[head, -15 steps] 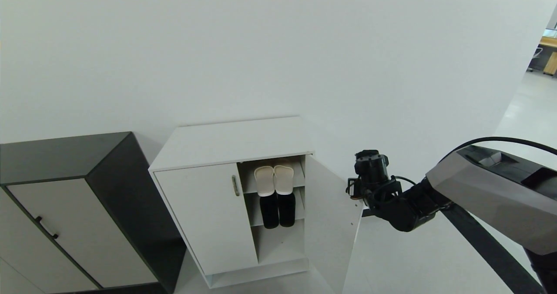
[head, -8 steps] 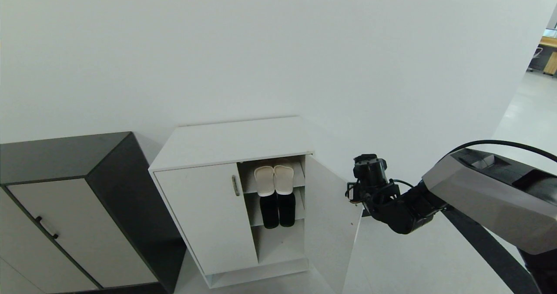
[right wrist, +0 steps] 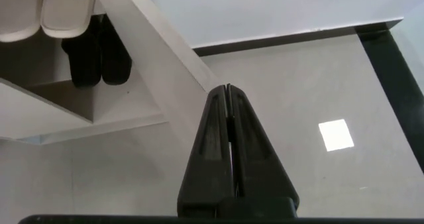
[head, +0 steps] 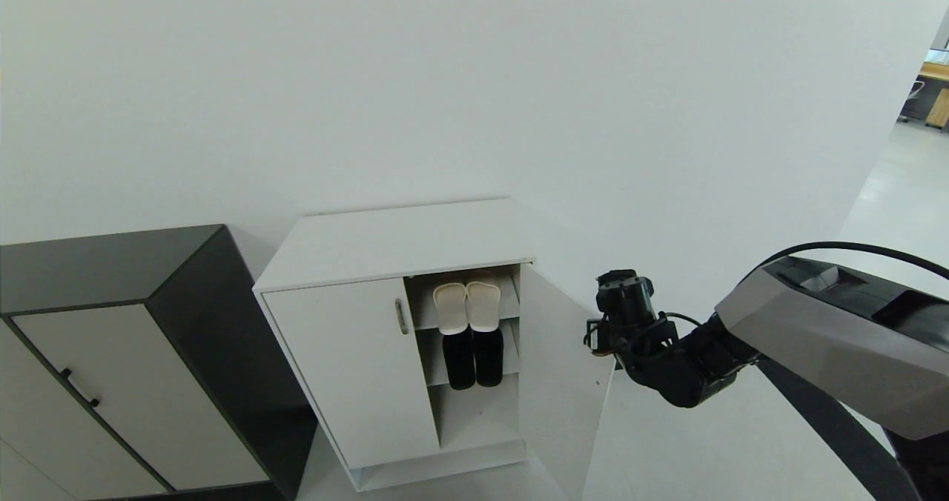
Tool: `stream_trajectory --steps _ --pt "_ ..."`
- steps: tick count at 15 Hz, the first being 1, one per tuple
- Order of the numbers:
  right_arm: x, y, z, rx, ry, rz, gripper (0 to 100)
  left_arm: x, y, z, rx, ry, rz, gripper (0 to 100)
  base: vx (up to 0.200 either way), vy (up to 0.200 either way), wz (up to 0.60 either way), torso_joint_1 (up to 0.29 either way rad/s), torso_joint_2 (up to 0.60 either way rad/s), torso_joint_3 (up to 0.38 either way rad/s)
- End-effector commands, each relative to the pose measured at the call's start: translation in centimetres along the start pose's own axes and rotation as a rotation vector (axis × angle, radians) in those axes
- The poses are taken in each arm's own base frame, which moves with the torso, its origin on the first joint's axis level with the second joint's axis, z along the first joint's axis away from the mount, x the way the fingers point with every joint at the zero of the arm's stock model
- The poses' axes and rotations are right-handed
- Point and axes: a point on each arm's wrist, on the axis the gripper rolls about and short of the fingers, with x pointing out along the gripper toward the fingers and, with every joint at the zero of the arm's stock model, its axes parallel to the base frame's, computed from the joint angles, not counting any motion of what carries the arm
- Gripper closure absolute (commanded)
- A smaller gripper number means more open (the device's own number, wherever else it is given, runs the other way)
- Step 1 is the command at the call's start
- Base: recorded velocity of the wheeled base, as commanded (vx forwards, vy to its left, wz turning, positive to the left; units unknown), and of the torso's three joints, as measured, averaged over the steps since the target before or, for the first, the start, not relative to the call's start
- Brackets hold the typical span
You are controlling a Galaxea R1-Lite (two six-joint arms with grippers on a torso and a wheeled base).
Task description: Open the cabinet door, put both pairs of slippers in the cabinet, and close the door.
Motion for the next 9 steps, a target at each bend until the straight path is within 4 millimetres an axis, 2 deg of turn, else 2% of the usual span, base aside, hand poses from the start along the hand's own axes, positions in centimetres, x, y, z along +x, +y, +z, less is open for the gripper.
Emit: stream_trajectory --steps 1,3,6,7,9 --pt "-1.8 1.1 0.3 -0.010 -0.009 0.037 100 0.0 0.0 0.0 0.000 0.000 0.000 100 0.000 0.000 0.00 0.000 0.00 0.000" --pt "-4.4 2.5 0.3 -0.035 -0.010 0.092 100 0.0 0.0 0.0 -0.003 -0.002 0.000 100 0.000 0.000 0.00 0.000 0.00 0.000" --pt "-6.6 3.6 0.8 -0.026 -0.026 0.140 100 0.0 0.0 0.0 -0.006 0.000 0.001 100 0.000 0.000 0.00 0.000 0.00 0.000" --pt "-6.3 3.4 0.9 -0.022 -0.026 0.131 100 0.0 0.0 0.0 -0.006 -0.002 0.001 100 0.000 0.000 0.00 0.000 0.00 0.000" --pt "-4.2 2.1 0.8 -0.006 -0.018 0.083 100 0.0 0.0 0.0 -0.006 -0.002 0.001 100 0.000 0.000 0.00 0.000 0.00 0.000"
